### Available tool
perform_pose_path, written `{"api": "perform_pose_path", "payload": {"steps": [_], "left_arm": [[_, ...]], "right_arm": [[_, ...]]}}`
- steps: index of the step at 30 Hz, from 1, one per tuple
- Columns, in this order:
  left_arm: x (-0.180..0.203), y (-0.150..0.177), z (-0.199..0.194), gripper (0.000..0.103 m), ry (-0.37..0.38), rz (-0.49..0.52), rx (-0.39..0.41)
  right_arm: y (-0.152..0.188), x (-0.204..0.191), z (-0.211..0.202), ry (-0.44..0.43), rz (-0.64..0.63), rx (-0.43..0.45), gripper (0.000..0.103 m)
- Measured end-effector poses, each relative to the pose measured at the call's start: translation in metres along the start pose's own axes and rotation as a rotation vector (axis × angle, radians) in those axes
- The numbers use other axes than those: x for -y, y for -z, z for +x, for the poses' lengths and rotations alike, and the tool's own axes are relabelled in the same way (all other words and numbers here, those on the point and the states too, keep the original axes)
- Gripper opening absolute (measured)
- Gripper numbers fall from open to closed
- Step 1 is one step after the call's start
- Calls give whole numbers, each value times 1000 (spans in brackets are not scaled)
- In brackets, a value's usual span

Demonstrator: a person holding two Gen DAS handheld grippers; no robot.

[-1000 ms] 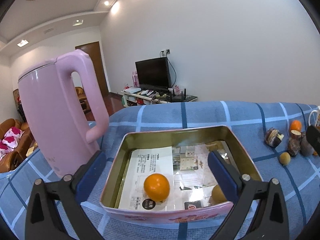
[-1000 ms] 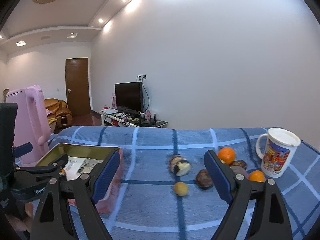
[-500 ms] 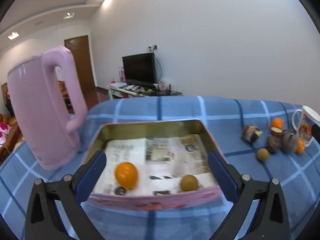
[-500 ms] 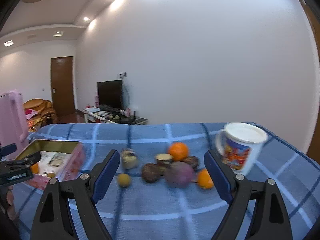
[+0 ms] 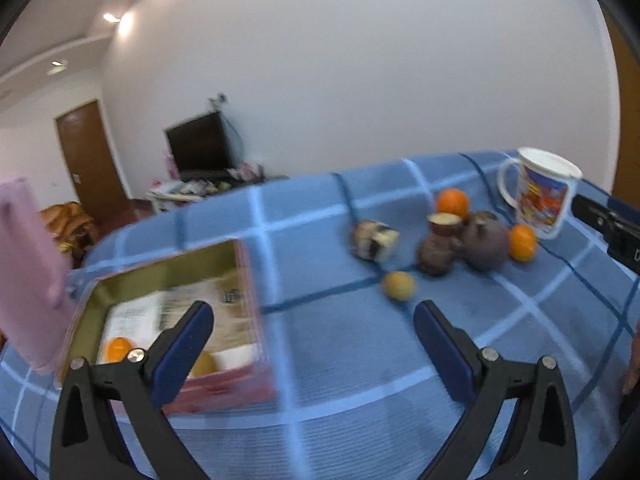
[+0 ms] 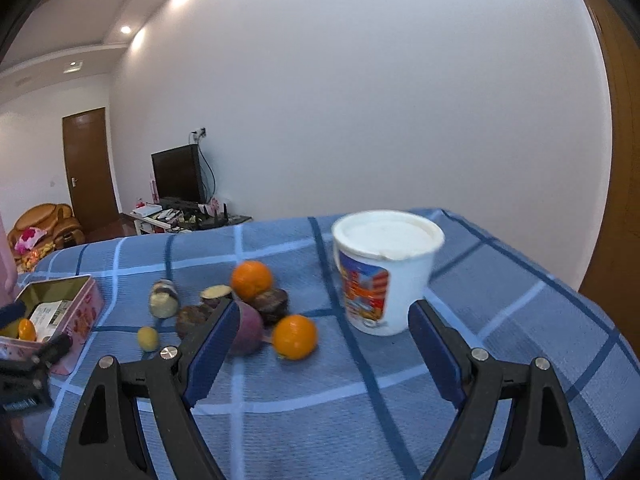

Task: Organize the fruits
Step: 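Grasp another yellow-brown fruit with the left tool while the right tool reaches toward an orange, then grasp a mandarin orange with the right tool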

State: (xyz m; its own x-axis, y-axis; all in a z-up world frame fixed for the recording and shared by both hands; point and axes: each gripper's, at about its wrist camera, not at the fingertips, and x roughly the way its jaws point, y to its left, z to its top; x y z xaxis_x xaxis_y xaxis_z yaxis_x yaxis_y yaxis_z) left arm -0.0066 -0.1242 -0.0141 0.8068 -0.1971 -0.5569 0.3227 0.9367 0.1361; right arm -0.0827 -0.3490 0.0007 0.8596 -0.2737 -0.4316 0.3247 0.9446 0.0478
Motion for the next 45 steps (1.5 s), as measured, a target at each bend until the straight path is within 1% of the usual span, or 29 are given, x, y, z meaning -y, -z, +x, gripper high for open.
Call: {"api": "perform_pose_path", "payload": {"steps": [2,3,5,8,9,11,12,13,14,15,18,19,21,23,25,27,28,30,34,36,38,40,43,45], "left_arm": [[15,-6,13,93,17,16,-45],[22,-8,19,93,13,24,-61],[33,-15,35,86,19,27,-103],[41,-23,59,77,62,-4,-174],[42,-24,65,74,64,-15,-194],[45,-25,78,56,70,-32,-235],[46,-25,85,52,76,-41,-263],[46,-24,91,45,80,-50,-286],[44,-24,96,42,92,-69,-306],[41,-25,97,39,106,-92,-300],[45,-27,98,30,118,-72,-301],[47,-27,97,30,126,-64,-299],[46,-26,95,29,160,-67,-296],[41,-26,91,29,218,-99,-284],[35,-25,81,29,269,-143,-241],[26,-23,63,29,314,-173,-166],[24,-21,55,29,326,-176,-138],[22,-17,38,29,323,-165,-88],[21,-13,12,29,318,-134,-42],[21,-11,3,29,301,-105,-17],[23,-9,-4,29,280,-72,0],[25,-6,-8,29,268,-53,7],[20,-7,-8,29,271,-52,8],[17,-6,-10,29,274,-55,10]], "right_arm": [[0,8,4,-8,33,-22,87],[0,11,7,-13,49,-34,85],[0,16,12,-19,74,-63,81],[2,22,18,-29,109,-100,78],[2,24,20,-35,121,-113,77],[3,27,25,-39,137,-135,75],[4,29,27,-38,144,-146,75],[4,31,29,-36,150,-159,75],[5,33,31,-34,160,-173,75],[6,35,34,-35,170,-185,74],[7,39,39,-44,191,-214,74],[7,39,40,-47,192,-218,74],[8,38,41,-60,186,-224,66],[8,36,42,-74,175,-232,63],[7,35,43,-91,175,-230,63],[6,30,42,-112,164,-228,63],[6,28,43,-119,152,-231,63],[6,22,44,-126,129,-237,63],[6,20,47,-113,119,-254,63],[7,19,54,-118,124,-286,63],[7,17,64,-127,127,-325,63],[8,14,71,-131,124,-344,63],[6,9,82,-121,130,-362,63],[5,3,93,-116,126,-389,63]]}}
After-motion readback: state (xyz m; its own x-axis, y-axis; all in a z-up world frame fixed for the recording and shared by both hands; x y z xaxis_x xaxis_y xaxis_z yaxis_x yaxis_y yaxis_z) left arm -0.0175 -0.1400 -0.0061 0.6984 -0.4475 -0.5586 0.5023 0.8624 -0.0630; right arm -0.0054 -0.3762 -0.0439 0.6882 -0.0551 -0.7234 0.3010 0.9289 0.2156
